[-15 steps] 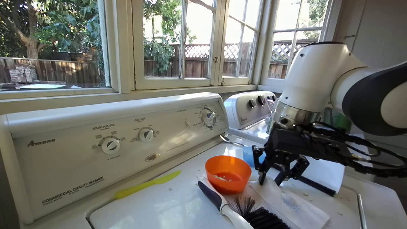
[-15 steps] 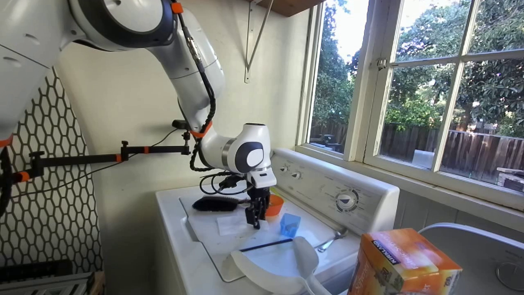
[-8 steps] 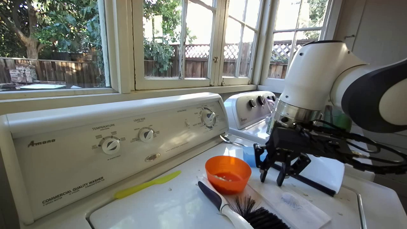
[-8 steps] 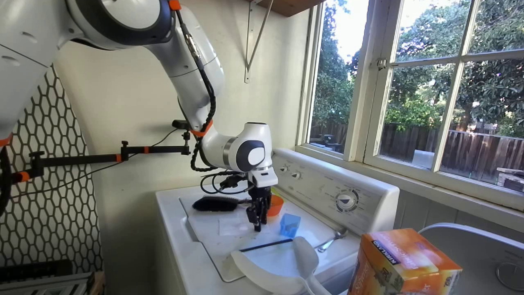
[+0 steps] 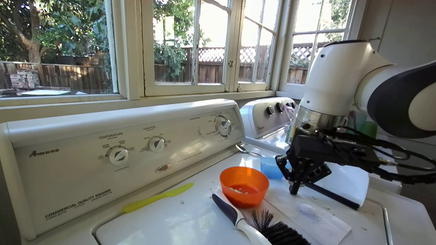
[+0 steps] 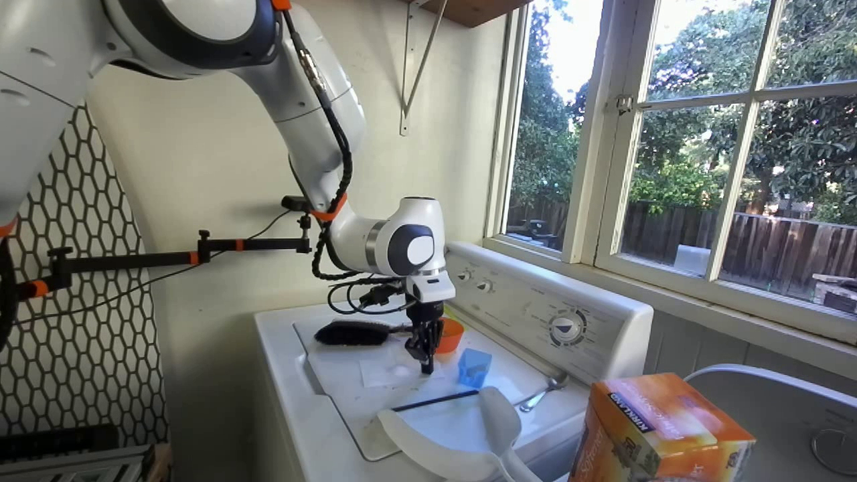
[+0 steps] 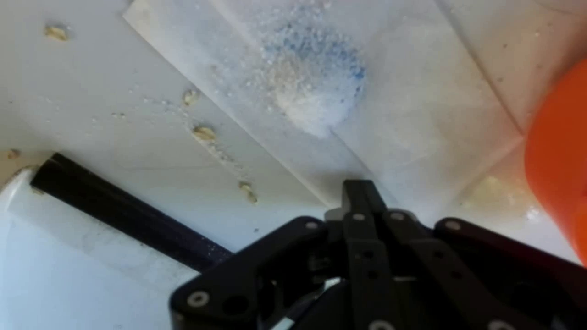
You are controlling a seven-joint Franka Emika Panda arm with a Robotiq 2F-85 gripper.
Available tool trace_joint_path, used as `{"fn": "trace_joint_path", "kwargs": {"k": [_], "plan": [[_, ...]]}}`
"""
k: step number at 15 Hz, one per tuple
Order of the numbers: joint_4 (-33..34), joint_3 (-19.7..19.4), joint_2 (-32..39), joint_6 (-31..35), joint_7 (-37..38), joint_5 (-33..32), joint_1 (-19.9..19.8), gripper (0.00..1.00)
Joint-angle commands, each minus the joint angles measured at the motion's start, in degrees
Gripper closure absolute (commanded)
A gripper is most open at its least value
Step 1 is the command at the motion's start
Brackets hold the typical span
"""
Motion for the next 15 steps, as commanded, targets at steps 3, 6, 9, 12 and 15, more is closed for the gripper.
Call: {"fn": "trace_joint_path", "kwargs": {"k": [3, 6, 9, 12, 15], "plan": [[0.04, -0.46, -1.32, -3.15, 2.55, -2.80, 0.81, 1.00], [-0.70, 0.07, -2.37, -2.95, 2.47, -3.01, 0.43, 0.70], [-1.67, 0.52, -3.44, -2.01, 2.30, -3.27, 0.33, 0.56], [-2.77, 1.30, -4.27, -0.85, 1.91, -3.59, 0.12, 0.32], [-3.21, 2.30, -4.34, -0.59, 1.56, -3.15, -0.02, 0.10]]}}
